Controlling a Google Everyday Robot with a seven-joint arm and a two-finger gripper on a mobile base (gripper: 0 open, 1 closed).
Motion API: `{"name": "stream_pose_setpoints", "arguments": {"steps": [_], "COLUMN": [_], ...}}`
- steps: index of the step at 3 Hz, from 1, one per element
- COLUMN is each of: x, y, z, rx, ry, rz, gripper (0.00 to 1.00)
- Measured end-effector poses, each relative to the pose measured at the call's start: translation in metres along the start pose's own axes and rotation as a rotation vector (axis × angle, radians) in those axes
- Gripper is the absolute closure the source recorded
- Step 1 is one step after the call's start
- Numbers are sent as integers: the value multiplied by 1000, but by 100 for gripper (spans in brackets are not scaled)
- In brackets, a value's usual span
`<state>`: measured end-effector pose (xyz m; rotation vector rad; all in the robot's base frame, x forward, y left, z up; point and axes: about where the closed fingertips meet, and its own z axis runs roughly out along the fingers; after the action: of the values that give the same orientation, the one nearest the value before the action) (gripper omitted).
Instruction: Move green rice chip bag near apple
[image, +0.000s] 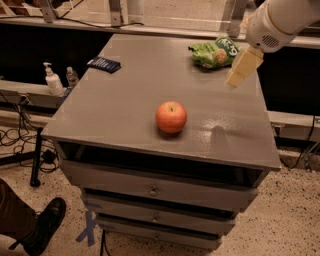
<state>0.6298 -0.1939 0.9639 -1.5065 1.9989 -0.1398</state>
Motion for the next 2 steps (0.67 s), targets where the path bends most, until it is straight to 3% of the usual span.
{"name": "stream_pose_setpoints", "arguments": {"steps": [2], "x": [-7], "y": [-8], "z": [11], "rx": [28], "ry": [-34], "rz": [16], "gripper": [0]}}
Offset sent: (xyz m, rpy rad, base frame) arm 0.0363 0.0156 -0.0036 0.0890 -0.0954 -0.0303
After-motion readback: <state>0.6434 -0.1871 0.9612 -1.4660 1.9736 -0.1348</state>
